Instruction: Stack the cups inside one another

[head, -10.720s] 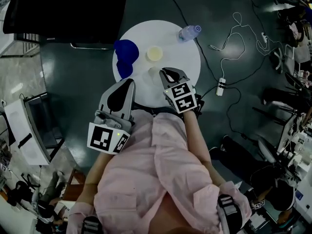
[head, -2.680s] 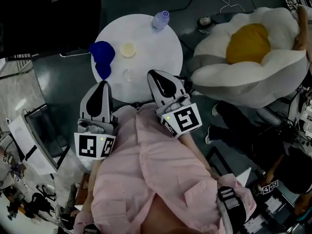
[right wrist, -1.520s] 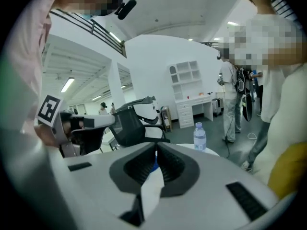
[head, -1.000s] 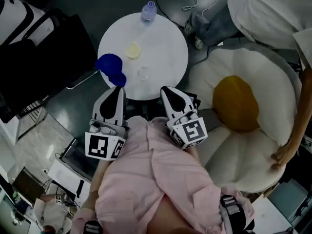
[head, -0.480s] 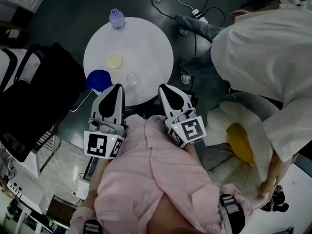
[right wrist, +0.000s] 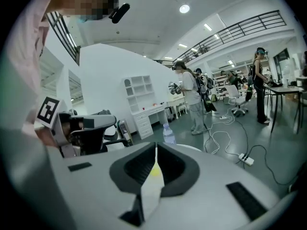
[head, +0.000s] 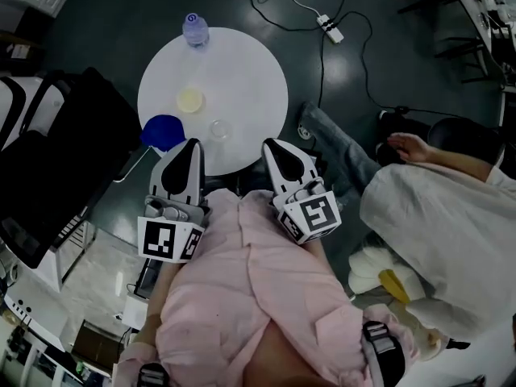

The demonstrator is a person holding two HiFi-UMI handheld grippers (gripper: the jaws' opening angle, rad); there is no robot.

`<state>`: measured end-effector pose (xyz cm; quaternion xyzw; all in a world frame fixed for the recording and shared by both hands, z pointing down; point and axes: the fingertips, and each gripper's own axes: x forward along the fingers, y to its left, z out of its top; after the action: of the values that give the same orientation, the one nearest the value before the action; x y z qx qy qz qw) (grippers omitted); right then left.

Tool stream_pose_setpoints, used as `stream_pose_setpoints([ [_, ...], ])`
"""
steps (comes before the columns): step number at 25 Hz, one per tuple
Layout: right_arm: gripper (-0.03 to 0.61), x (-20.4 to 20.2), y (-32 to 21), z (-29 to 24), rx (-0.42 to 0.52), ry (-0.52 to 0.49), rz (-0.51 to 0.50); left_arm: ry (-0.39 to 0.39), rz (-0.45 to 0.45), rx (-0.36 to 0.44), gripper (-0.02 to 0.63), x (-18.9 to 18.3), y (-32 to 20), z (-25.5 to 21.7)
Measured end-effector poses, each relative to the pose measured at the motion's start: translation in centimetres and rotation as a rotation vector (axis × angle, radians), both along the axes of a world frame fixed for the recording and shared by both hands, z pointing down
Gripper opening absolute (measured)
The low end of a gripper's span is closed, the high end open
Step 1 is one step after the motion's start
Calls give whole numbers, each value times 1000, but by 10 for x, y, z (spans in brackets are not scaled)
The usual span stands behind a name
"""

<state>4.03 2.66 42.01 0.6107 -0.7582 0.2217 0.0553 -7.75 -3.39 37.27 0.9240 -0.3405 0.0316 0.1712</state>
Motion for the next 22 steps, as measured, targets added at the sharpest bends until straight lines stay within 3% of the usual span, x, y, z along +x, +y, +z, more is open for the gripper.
stream_pose_setpoints([
  [12,34,-8,-14,-3,-17,41,-147,33,-160,-25,18,-21,-1,0],
  [22,34,18,-50,-7,25,79,-603,15,-663,15,18,-25,24,-6],
])
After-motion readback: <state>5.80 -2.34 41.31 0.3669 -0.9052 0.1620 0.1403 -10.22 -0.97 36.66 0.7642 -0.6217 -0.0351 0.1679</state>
